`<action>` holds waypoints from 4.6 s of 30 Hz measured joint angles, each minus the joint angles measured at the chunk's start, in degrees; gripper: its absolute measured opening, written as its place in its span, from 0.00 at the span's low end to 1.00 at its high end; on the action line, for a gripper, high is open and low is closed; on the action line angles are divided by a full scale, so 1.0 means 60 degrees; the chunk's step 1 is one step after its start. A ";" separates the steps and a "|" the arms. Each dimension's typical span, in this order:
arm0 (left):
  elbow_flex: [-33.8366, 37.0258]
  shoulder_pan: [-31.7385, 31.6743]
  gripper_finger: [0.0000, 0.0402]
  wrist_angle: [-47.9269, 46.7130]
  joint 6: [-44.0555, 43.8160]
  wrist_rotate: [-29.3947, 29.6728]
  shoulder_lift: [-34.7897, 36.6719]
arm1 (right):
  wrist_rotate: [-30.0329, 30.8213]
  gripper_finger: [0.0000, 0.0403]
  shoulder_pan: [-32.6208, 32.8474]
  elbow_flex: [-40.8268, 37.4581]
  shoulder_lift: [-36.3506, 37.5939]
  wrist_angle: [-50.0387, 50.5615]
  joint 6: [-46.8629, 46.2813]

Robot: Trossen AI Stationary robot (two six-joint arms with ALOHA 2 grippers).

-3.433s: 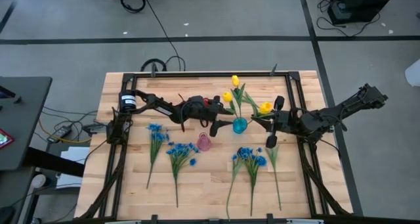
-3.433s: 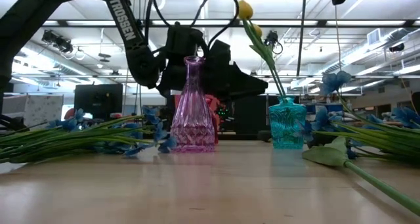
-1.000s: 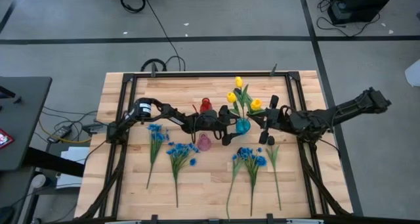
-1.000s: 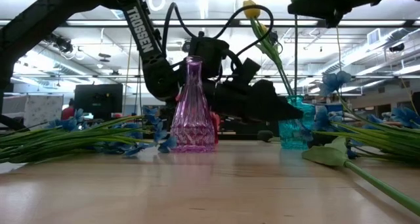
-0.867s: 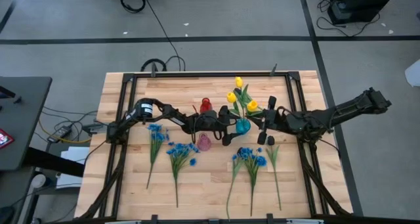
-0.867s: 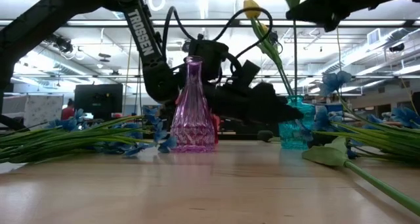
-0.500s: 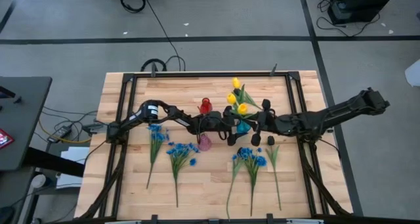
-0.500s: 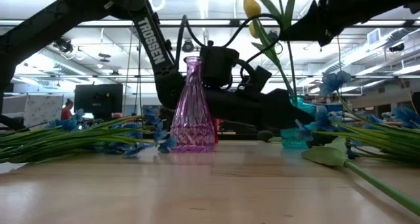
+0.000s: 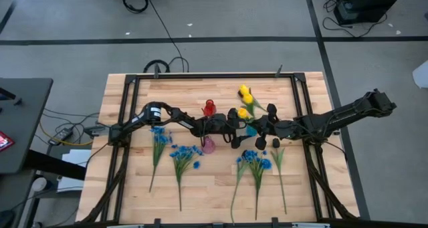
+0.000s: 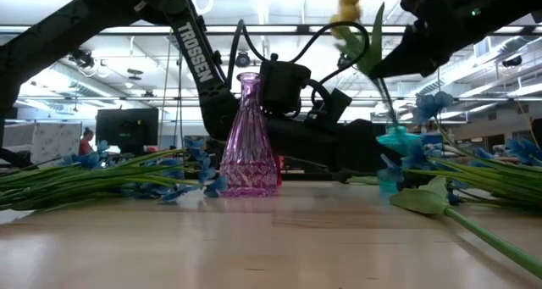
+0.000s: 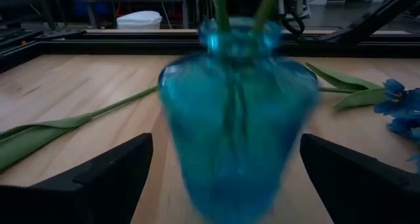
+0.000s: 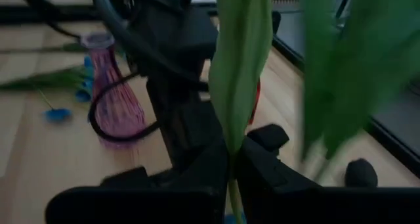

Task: Sort flowers into vase by color
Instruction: Put the yellow flower into the blue vase, then put the bottom right black flower into the pink vase

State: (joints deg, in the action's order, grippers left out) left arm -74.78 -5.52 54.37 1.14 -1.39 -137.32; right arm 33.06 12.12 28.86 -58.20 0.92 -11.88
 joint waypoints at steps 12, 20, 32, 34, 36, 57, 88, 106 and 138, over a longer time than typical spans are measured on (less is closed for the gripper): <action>0.0004 0.0007 0.98 -0.0022 -0.0043 -0.0007 0.0000 | -0.0494 0.21 -0.0211 -0.0029 -0.0192 0.0558 -0.0528; 0.0004 0.0007 0.98 0.0007 -0.0013 -0.0007 0.0004 | -0.0733 0.35 -0.0306 -0.0029 -0.0187 0.0606 -0.0506; 0.0004 0.0007 0.98 0.0012 -0.0003 -0.0033 0.0015 | -0.0711 0.37 -0.0302 -0.0025 -0.0094 0.0464 -0.0237; 0.0004 0.0007 0.98 0.0011 -0.0001 -0.0033 0.0015 | -0.0635 0.37 -0.0302 -0.0025 -0.0094 0.0370 -0.0159; 0.0004 0.0007 0.98 0.0022 0.0001 -0.0033 0.0015 | -0.0474 0.37 -0.0305 -0.0025 -0.0094 0.0134 -0.0017; -0.0018 0.0007 0.98 0.0532 -0.0287 0.0514 0.0018 | -0.0696 0.37 -0.0437 -0.0025 -0.0090 0.0002 0.0047; -0.0018 -0.0022 0.98 0.0130 -0.0247 0.0517 0.0018 | -0.0869 0.63 -0.0517 -0.0011 0.0747 0.1350 -0.0321; -0.0025 -0.0215 0.98 -0.0054 -0.1020 -0.0243 0.0157 | -0.0951 0.69 0.0043 -0.0011 0.2203 0.2475 -0.0316; 0.0742 -0.0459 0.98 -0.6105 0.0711 -0.0049 0.5307 | -0.2243 0.69 0.1353 -0.0011 0.5659 0.2907 -0.0236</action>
State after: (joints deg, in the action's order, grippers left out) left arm -70.33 -8.27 17.74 5.41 -1.68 -105.48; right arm 19.60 20.24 28.80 -24.25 18.36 -13.29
